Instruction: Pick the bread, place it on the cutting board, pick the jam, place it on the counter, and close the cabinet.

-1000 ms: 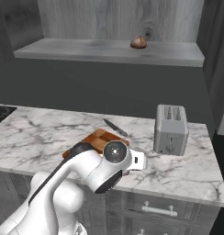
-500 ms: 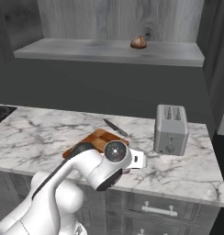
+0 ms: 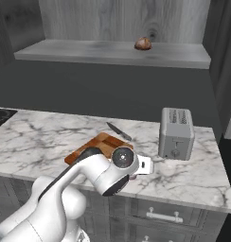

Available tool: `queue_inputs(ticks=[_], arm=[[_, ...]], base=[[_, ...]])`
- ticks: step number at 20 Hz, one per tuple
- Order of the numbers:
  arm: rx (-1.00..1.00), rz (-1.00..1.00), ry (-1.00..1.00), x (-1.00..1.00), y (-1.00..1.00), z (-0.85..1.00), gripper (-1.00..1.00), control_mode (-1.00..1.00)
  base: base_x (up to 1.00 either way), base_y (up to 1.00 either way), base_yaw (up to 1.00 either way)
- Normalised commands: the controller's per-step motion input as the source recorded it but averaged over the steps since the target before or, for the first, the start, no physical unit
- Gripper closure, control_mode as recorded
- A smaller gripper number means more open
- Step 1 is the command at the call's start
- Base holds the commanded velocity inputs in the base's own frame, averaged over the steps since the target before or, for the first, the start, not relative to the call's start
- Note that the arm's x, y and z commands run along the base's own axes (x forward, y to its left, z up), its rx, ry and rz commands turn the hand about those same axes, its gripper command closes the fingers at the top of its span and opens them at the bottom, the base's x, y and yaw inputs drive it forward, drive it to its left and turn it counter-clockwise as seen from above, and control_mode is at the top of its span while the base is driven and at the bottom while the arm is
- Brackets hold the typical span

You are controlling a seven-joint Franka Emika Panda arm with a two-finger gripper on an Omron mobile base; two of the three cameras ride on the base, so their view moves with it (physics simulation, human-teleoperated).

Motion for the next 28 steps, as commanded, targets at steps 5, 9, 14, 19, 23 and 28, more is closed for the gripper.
queue_inputs(ticks=[5, 9, 14, 19, 23, 28], arm=[[0.0, 0.0, 0.0, 0.12, -0.07, -0.14, 1.0, -1.0], [0.0, 0.0, 0.0, 0.11, -0.05, -0.14, 1.0, -1.0], [0.0, 0.0, 0.0, 0.12, -0.02, -0.14, 1.0, -1.0], [0.0, 0.0, 0.0, 0.14, 0.0, -0.15, 1.0, -1.0], [0.0, 0.0, 0.0, 0.14, 0.0, -0.18, 1.0, -1.0], [0.0, 0.0, 0.0, 0.15, 0.0, -0.18, 1.0, -1.0]], base=[[0.0, 0.0, 0.0], [0.0, 0.0, 0.0], [0.0, 0.0, 0.0], [0.0, 0.0, 0.0], [0.0, 0.0, 0.0], [0.0, 0.0, 0.0]])
